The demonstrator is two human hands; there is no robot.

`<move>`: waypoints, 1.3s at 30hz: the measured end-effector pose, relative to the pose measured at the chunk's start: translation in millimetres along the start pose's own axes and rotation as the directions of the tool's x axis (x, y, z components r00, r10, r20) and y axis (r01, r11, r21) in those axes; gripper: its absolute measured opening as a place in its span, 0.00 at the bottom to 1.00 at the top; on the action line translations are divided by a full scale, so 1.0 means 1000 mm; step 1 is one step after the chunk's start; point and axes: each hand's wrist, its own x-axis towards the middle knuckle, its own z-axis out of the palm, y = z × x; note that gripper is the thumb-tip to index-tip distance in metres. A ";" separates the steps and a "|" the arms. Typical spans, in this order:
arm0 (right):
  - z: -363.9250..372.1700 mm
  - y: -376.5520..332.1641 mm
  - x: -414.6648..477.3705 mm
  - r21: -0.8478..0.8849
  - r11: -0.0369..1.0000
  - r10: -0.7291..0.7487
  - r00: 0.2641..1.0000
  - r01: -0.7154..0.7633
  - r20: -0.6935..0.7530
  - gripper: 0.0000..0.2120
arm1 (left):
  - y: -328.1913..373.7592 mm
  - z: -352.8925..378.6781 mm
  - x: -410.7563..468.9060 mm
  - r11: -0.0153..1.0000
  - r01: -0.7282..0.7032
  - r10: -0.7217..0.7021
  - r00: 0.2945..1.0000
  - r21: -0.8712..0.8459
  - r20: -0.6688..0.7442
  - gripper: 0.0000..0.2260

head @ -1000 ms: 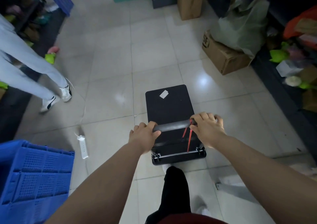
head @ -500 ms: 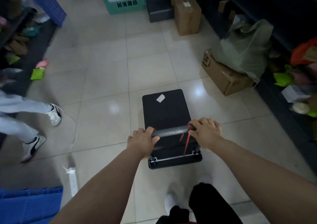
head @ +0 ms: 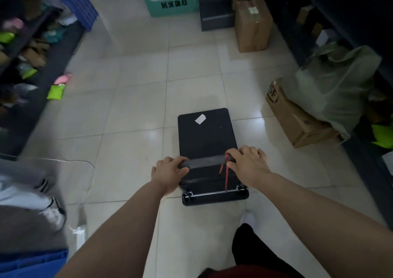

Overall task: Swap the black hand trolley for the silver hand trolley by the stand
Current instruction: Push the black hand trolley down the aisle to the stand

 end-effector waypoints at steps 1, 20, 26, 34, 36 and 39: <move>-0.007 0.008 0.015 -0.017 0.999 -0.027 1.000 0.028 0.001 0.12 | 0.007 -0.002 0.012 0.999 0.005 -0.005 1.000 0.036 -0.014 0.14; -0.109 0.055 0.271 -0.059 0.994 -0.088 0.996 0.089 0.022 0.16 | 0.069 -0.078 0.246 0.996 -0.005 0.014 0.994 0.086 -0.106 0.15; -0.140 0.046 0.371 -0.037 0.995 -0.086 0.995 0.088 0.046 0.16 | 0.068 -0.126 0.335 0.997 0.010 -0.004 0.997 0.072 -0.081 0.14; -0.158 0.022 0.506 -0.034 0.993 -0.113 0.994 0.113 0.012 0.15 | 0.040 -0.189 0.459 0.995 0.031 -0.020 0.994 0.094 -0.111 0.15; -0.165 0.017 0.544 -0.031 0.991 -0.128 0.992 0.128 0.003 0.15 | 0.035 -0.204 0.493 0.994 0.044 -0.032 0.992 0.100 -0.122 0.15; -0.177 0.014 0.601 -0.032 0.987 -0.160 0.987 0.159 -0.022 0.15 | 0.033 -0.227 0.543 0.992 0.076 -0.059 0.986 0.101 -0.154 0.14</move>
